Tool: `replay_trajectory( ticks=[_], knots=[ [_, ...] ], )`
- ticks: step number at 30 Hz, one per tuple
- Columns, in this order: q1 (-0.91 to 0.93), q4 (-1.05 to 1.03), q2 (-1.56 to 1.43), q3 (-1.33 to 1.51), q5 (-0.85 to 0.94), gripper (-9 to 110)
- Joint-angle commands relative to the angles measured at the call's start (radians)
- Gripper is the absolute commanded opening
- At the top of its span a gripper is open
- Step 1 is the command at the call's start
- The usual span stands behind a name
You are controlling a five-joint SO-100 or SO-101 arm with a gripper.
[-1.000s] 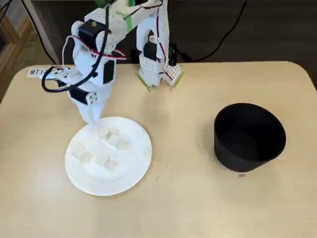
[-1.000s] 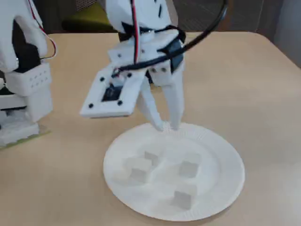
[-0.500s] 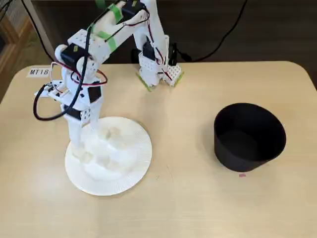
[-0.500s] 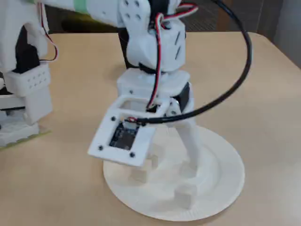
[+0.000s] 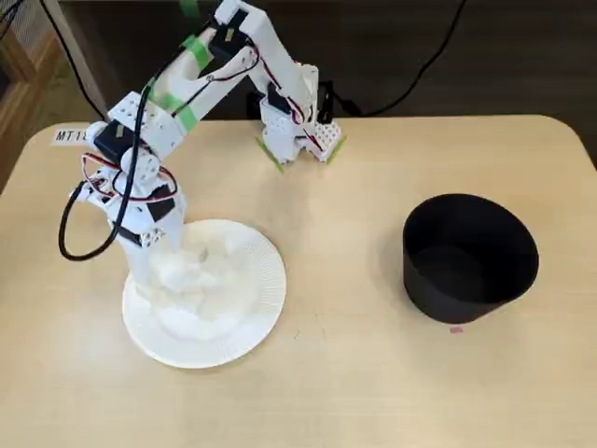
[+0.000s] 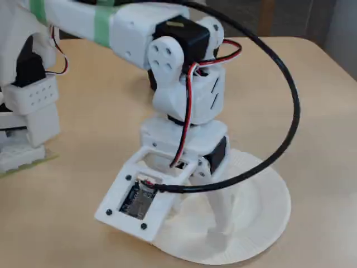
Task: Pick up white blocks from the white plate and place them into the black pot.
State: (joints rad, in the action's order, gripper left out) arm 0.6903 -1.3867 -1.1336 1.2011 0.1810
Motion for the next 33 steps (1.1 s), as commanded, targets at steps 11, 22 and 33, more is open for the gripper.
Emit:
replay_trajectory(
  ticks=[11, 22, 33],
  knots=[
    [-0.014, 0.046, -0.018, -0.037, -0.005, 26],
    [-0.049, 0.067, -0.054, -0.041, 0.037, 28],
    [-0.081, 0.175, -0.028, -0.044, 0.163, 28]
  ],
)
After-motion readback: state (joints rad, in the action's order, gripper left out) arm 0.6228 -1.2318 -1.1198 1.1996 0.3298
